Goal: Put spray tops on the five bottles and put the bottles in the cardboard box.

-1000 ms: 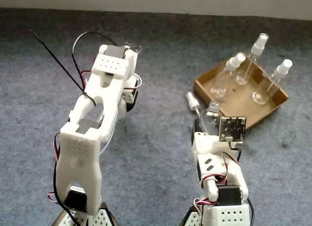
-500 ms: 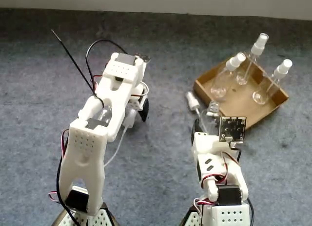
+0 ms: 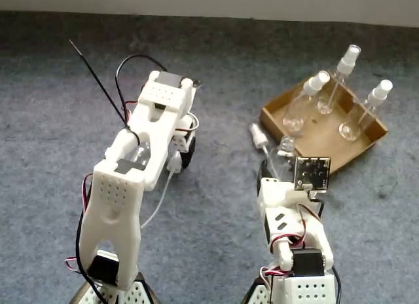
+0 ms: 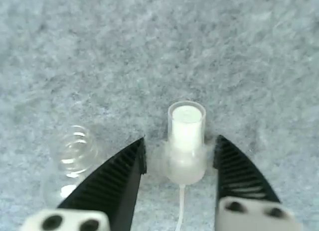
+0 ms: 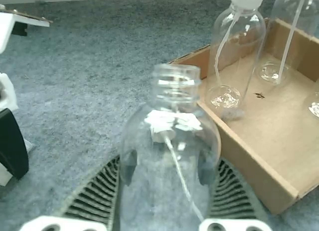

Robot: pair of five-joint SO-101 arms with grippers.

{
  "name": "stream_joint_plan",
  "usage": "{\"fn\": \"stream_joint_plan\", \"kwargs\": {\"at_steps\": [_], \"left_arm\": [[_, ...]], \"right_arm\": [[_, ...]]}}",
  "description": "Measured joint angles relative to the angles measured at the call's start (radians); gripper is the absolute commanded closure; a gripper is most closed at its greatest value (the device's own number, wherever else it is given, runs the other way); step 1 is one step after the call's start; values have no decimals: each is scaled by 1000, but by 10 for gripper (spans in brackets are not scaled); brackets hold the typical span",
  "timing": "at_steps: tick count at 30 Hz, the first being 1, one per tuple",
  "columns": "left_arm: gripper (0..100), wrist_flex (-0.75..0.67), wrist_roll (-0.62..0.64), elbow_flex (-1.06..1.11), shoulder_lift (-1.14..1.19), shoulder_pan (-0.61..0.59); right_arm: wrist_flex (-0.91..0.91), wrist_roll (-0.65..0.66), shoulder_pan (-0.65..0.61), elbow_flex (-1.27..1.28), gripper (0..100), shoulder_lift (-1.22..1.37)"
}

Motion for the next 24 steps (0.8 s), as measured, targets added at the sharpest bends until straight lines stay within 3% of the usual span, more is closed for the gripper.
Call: {"fn": "stream_joint_plan", "kwargs": {"at_steps": [4, 18, 24], "left_arm": [[996, 0, 0, 0, 0, 2], [996, 6, 0, -2, -2, 8], [996, 20, 0, 0, -144, 38]], "right_arm": [[0, 0, 0, 0, 897, 0], [0, 0, 0, 0, 896, 0], [0, 0, -41, 0, 896, 0]]}}
